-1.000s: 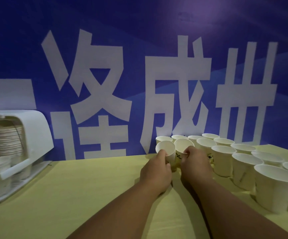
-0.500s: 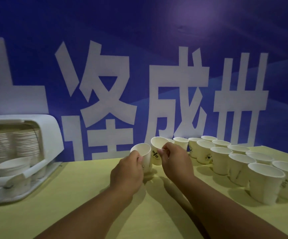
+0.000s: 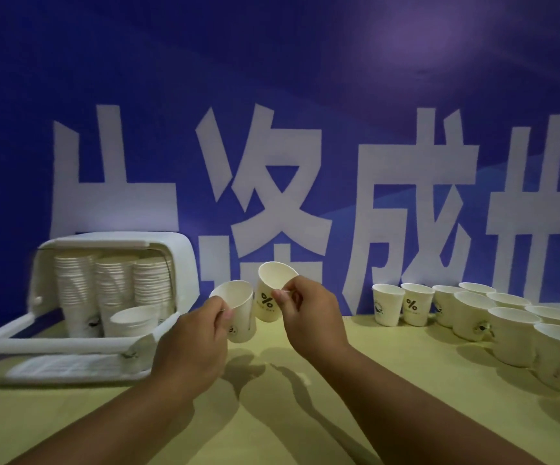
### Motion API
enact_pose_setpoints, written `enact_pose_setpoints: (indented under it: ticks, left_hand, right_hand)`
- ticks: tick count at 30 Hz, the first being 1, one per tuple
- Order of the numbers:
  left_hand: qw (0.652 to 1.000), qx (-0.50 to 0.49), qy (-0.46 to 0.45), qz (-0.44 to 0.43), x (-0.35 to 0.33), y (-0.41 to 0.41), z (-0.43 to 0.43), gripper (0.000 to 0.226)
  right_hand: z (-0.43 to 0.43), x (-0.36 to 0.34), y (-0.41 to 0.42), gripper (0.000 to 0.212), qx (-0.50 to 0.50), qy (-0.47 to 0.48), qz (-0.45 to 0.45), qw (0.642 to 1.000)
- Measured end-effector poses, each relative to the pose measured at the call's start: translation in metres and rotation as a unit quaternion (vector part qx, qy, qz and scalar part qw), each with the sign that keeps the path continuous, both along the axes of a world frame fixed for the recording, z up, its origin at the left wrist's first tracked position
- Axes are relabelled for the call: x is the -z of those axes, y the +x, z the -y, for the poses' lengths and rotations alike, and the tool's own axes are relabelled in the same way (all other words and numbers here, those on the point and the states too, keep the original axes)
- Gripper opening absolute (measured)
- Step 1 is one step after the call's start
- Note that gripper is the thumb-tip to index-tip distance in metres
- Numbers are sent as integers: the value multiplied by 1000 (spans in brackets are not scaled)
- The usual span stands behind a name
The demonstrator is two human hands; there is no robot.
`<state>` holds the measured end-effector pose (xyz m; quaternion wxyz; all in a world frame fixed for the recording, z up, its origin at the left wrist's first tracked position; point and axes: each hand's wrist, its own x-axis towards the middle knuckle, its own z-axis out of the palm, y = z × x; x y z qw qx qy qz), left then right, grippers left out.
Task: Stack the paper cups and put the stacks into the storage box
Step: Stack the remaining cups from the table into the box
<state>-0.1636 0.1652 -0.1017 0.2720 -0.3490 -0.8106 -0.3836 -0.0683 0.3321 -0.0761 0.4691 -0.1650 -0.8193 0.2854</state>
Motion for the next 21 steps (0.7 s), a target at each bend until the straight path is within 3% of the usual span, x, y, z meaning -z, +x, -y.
enact_pose_setpoints:
  ticks: [10, 17, 21]
  left_hand:
    - [996, -17, 79, -48, -17, -28, 60, 35]
    - [989, -67, 128, -10, -29, -56, 94, 28]
    - [988, -114, 103, 2, -30, -66, 105, 25]
  right_hand:
    - [65, -21, -57, 8, -71, -61, -96, 991]
    - [101, -36, -93, 7, -99, -139, -132, 976]
    - [117, -34, -108, 4, -111, -165, -127, 972]
